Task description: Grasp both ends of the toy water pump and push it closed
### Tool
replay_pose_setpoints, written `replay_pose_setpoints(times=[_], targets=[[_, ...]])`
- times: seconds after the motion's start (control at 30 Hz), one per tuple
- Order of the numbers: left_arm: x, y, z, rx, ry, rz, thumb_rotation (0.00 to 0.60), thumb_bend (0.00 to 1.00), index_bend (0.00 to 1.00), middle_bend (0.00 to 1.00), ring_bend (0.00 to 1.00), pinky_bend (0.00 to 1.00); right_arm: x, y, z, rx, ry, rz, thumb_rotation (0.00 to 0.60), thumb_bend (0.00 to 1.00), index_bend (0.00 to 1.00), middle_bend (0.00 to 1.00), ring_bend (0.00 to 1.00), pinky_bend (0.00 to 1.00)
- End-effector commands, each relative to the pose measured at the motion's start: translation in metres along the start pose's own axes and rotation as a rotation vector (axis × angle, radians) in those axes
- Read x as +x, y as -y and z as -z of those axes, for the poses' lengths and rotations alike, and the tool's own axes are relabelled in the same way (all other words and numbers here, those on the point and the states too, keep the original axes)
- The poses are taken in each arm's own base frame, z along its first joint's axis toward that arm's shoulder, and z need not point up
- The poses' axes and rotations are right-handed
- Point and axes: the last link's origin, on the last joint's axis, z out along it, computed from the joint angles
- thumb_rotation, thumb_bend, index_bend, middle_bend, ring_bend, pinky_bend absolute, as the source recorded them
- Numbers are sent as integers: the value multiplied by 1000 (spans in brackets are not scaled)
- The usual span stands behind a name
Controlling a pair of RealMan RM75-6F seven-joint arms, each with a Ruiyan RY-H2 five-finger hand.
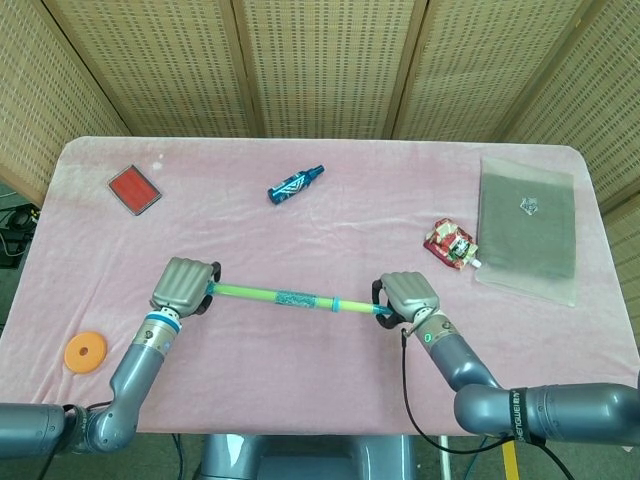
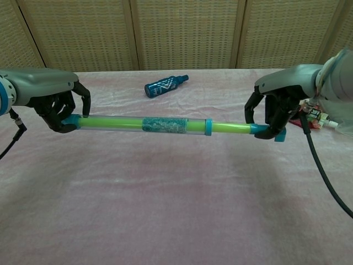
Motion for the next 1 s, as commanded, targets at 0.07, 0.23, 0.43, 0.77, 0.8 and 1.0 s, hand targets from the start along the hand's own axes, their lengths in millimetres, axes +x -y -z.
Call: replay_pose_setpoints(times=[0.07,0.23,0.43,0.77,0.8,1.0], targets=[[-1,-5,1,-10,1,0,600,449,505,683,635,604,-4,3,-1,5,1,11,600,635,898,1000,1000,893],[-3,-10,2,-21,4,6,600,448,504,683,635,604,-9,6,-2,12,8,24,600,636,897,1000,1000,892],[-5,-9,4,-21,10,9,600,447,489,682,635,604,-14,8,-4,15,3,25,600,621,893,1000,1000,882],[-8,3,8,33,68,-8,600,252,5,74,152,256,-23,-4,-1,-45,46,114,600,324,371,368,391,261],[-7,4,9,37,68,-2,600,247,1,30,97,206,-23,-6,0,-56,46,118,600,293,297,248,266,193],[-4,13,18,34,51,50,600,237,0,0,0,58,-22,-20,5,-92,22,132,600,228,131,0,0,7]])
